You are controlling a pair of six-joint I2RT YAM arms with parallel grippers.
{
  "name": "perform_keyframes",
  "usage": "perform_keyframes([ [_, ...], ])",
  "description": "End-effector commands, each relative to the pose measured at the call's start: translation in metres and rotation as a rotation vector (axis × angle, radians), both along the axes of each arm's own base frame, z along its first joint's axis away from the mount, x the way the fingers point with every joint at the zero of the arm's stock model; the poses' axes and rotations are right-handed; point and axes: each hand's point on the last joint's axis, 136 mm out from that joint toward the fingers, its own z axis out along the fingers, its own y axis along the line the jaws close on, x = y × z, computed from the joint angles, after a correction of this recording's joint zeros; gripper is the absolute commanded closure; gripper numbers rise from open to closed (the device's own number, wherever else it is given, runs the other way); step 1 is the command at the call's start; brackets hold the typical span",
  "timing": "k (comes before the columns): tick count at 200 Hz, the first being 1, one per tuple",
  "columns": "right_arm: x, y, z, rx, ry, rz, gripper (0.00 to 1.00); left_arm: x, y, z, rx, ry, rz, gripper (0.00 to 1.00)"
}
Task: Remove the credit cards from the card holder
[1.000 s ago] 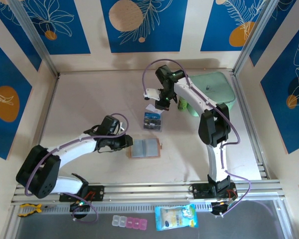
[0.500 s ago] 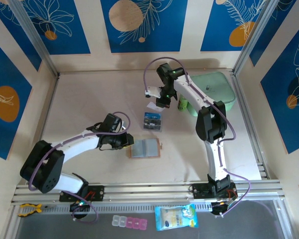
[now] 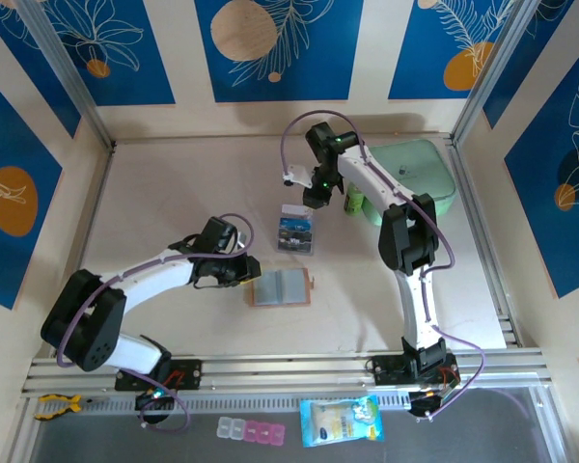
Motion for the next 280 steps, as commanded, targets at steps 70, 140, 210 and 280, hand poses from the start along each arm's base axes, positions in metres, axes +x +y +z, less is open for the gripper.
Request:
perform_keyframes([
  [70, 0.002, 0.013, 0.034, 0.176, -0.003, -0.333, 0.83, 0.002, -0.004, 0.004, -0.011, -0.012, -0.010, 0.72],
  [140, -0.028, 0.031, 0.028, 0.357, 0.221, -0.775, 0.92, 0.000, -0.004, -0.001, -0.022, -0.014, -0.010, 0.73],
  [210, -0.105, 0.058, 0.023, 0.413, 0.385, -0.904, 0.99, -0.002, -0.003, -0.011, -0.018, -0.012, -0.017, 0.79],
  [280, -0.178, 0.092, 0.001, 0.336, 0.503, -0.835, 1.00, -0.010, 0.003, -0.020, -0.014, 0.000, -0.007, 0.86],
])
